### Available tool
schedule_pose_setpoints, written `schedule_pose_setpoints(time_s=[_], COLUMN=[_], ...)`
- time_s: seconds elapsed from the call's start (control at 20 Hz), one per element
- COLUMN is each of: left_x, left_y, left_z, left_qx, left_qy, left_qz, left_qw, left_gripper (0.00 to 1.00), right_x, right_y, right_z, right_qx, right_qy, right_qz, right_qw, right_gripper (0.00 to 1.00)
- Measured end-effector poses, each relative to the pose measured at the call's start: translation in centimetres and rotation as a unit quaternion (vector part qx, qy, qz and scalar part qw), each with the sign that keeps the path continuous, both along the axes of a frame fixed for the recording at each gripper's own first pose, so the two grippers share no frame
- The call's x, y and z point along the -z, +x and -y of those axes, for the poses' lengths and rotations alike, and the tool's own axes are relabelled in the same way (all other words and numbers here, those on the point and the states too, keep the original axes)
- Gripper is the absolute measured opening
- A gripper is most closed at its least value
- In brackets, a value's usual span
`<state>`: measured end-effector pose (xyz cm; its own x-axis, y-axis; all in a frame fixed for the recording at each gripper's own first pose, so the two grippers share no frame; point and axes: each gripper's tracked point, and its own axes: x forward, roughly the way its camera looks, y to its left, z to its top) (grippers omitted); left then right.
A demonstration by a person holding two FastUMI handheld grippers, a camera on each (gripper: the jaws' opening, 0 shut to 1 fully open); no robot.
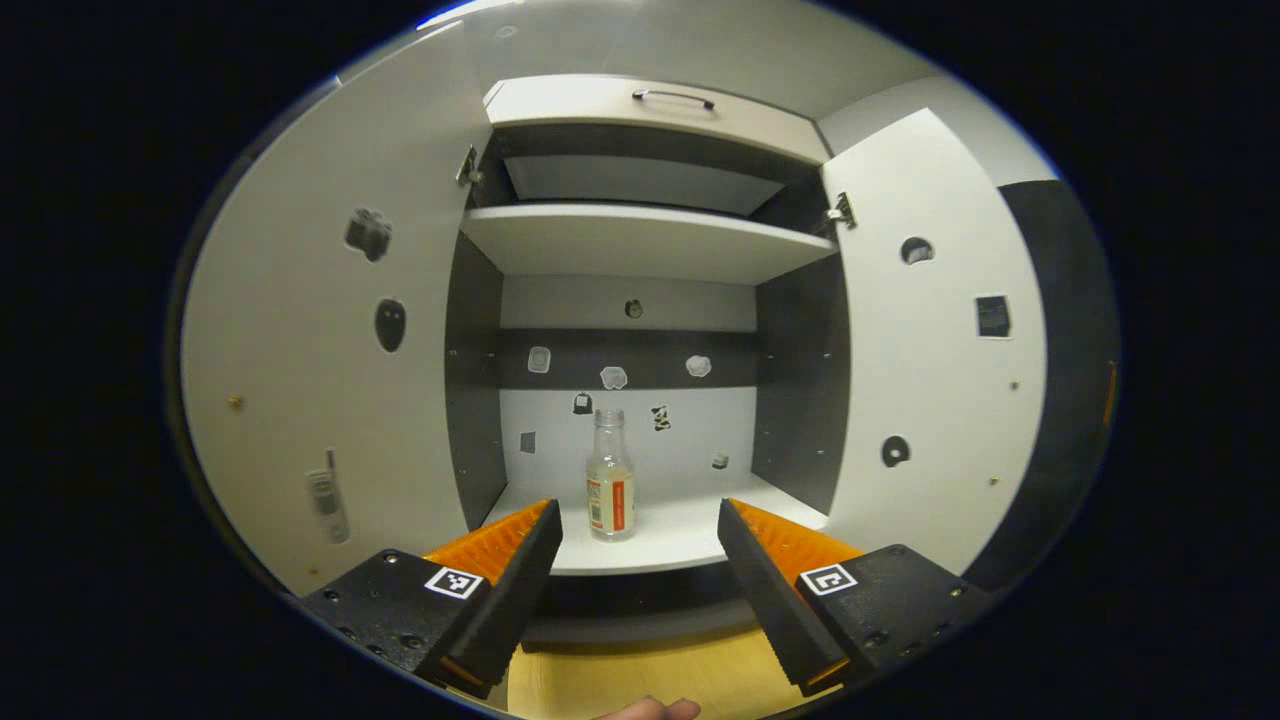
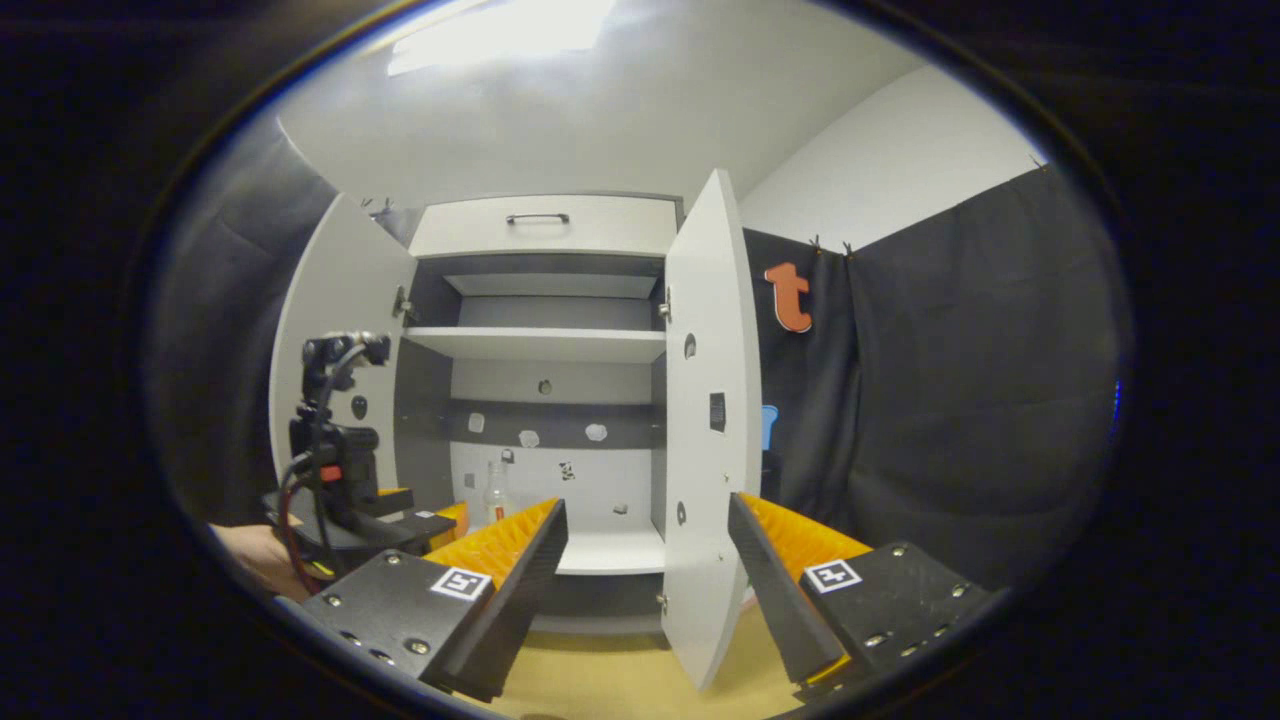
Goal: Grasp the bottle in the cabinet with the left hand and place it on the coaster, then close the right door with the right hand and the left door with the left hand.
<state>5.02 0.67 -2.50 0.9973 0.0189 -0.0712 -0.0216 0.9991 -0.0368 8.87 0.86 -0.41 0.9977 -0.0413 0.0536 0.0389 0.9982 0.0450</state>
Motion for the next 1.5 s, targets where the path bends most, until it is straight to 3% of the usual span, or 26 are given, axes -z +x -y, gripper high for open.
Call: schedule_pose_setpoints(time_s=[0.35, 0.65, 0.75, 0.85, 0.9, 0.95, 1.0, 1.1, 1.3, 1.5], left_x=[2.0, 4.1, 4.2, 4.8, 5.2, 5.1, 4.6, 3.1, -0.6, -2.7], left_y=[1.7, 1.6, 2.2, 3.0, 2.8, 2.8, 2.4, 0.2, -5.7, -12.0], left_z=[-0.8, -0.9, -1.8, -3.3, -3.6, -3.1, -2.1, -0.6, 1.7, 3.8], left_qx=[-0.036, -0.046, -0.074, -0.086, -0.084, -0.077, -0.065, -0.046, -0.016, 0.001], left_qy=[-0.009, 0.011, 0.017, 0.05, 0.058, 0.046, 0.017, -0.012, 0.01, -0.006], left_qz=[-0.032, -0.072, -0.068, -0.08, -0.088, -0.087, -0.083, -0.065, -0.037, -0.02], left_qw=[0.999, 0.996, 0.995, 0.992, 0.991, 0.992, 0.994, 0.997, 0.999, 1.0], left_gripper=[0.99, 0.98, 0.98, 0.98, 0.95, 0.83, 0.81, 0.8, 0.79, 0.79], right_x=[1.5, 2.7, 3.2, 3.6, 3.7, 4.0, 4.3, 4.6, 4.7, 3.7], right_y=[5.0, 4.8, 3.8, 2.1, 1.2, 0.2, -0.6, -2.4, -6.3, -10.7], right_z=[-0.4, -0.1, 0.7, 1.2, 1.4, 1.5, 1.8, 2.6, 3.7, 3.9], right_qx=[0.014, 0.016, 0.027, 0.034, 0.035, 0.036, 0.038, 0.046, 0.056, 0.046], right_qy=[-0.009, -0.01, -0.031, -0.04, -0.038, -0.032, -0.027, -0.031, -0.036, -0.022], right_qz=[-0.025, -0.029, -0.035, -0.041, -0.043, -0.047, -0.052, -0.058, -0.063, -0.047], right_qw=[1.0, 0.999, 0.999, 0.998, 0.998, 0.998, 0.998, 0.997, 0.996, 0.998], right_gripper=[0.98, 0.98, 0.93, 1.0, 0.98, 0.98, 0.98, 1.0, 0.98, 0.98])
